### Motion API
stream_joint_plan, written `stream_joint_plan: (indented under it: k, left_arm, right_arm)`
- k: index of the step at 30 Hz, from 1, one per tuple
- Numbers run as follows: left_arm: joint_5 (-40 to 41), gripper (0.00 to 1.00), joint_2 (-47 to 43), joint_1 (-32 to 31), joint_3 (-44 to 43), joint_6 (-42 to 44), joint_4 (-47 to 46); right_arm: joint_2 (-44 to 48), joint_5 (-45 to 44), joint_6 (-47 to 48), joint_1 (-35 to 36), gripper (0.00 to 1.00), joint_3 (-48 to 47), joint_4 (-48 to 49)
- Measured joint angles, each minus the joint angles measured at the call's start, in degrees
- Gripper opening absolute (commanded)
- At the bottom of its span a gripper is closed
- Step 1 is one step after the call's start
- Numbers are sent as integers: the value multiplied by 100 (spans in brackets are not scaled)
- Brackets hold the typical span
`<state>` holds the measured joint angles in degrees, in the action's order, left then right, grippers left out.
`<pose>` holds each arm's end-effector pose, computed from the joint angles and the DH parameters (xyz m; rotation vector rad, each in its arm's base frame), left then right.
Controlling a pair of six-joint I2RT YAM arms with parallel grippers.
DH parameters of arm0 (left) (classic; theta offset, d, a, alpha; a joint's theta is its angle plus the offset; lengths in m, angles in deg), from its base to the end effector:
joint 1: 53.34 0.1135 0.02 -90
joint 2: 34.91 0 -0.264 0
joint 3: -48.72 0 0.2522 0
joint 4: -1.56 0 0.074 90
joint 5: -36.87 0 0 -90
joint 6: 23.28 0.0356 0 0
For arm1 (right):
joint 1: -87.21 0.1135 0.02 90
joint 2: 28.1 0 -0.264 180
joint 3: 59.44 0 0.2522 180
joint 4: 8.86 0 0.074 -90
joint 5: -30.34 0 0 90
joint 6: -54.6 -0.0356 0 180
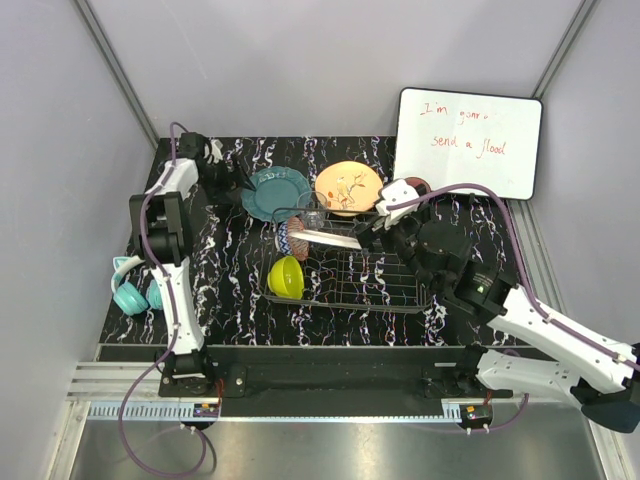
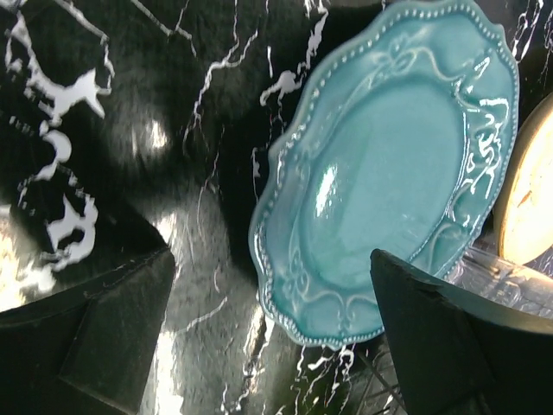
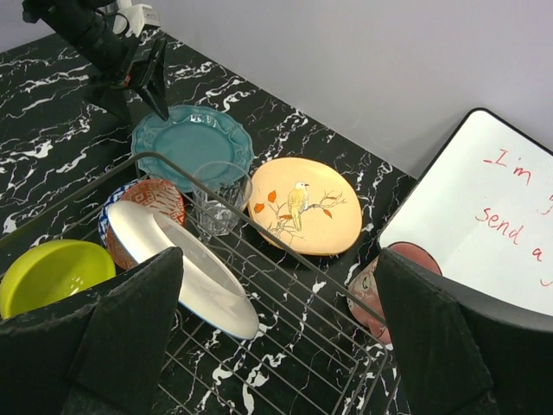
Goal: Load the mixed dishes into the dish rack
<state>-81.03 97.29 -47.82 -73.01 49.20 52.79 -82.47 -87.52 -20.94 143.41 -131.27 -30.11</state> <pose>0.4946 0.0311 0.1704 -0.3617 2.5945 -0.7148 0.1318 0.1669 0.3968 -0.6181 1.5101 0.1616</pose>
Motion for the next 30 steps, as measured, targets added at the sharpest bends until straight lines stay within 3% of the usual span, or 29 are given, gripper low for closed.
stream_joint_plan:
  k: [10,12,14,17,18,22,30]
  left_arm:
    - [-323,97,407,-210,-535,-4,-4]
    - [-382,91,459,-297,-590,9,-28]
    - [-433,83,496,-354,-629,-17,-68]
    - [-531,62,560,-382,-636,-28,-140]
    - [-549,41,579,-378,-636,-61,-151]
    - [-632,0,675,-328,-577,-66,-197]
    - [-1569,0,704,-140,-358,-321,-437]
  right_arm:
    - [-186,-11,-103,-2,100,0,-92]
    - [-186,-15,-105,-2,100,2,-94]
    - [-184,-33,-107,-2,100,4,-94]
    - [-164,-118,-107,-2,100,37,-96]
    - [-151,-136,-109,-2,100,50,-96]
    - [-76,-175,-127,-2,100,96,-101]
    - [31,-267,-181,-2,100,151,-136]
